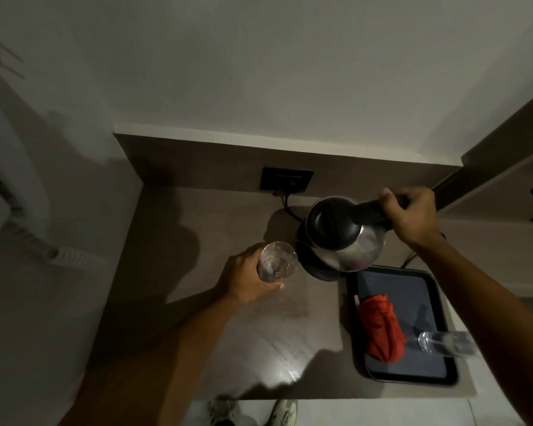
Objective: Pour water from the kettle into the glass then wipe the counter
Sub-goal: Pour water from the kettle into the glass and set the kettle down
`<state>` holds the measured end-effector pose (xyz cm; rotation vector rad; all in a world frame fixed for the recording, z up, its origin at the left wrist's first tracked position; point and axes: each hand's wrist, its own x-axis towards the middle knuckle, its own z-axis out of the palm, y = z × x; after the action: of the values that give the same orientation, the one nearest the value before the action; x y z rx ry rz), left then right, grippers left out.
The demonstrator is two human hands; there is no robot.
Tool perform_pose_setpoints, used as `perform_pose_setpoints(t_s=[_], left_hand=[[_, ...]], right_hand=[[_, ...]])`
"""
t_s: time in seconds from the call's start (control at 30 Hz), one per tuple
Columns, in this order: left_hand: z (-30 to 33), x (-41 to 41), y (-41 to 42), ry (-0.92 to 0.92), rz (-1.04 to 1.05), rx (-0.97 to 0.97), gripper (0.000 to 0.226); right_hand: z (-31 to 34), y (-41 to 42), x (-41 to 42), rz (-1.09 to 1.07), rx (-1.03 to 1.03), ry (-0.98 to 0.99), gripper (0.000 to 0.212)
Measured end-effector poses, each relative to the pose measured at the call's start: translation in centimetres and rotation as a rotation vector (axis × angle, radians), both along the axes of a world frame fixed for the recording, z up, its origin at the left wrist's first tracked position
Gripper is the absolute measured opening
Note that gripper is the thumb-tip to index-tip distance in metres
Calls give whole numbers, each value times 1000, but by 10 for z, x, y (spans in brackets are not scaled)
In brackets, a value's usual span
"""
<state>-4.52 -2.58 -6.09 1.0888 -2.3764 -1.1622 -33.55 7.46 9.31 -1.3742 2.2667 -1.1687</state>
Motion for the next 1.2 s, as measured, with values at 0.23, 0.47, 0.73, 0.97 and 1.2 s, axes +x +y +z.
perform_pose_setpoints(t_s=[0.23,0.47,0.73,0.97,1.2], left_hand=[[2,2,-2,-21,-28,1,97],[1,2,-3,-30,-36,18,95],[-1,2,-5,-27,-40,10,90],[1,4,-4,-8,-44,11,92],[-1,3,-4,-14,-51,23,92]], right_hand=[[41,-15,16,213,67,410,56],[52,-17,27,235,129,548,53],[71,-25,29,295,144,713,63],[94,-30,31,304,149,791,62],[112,-32,29,350,163,847,66]])
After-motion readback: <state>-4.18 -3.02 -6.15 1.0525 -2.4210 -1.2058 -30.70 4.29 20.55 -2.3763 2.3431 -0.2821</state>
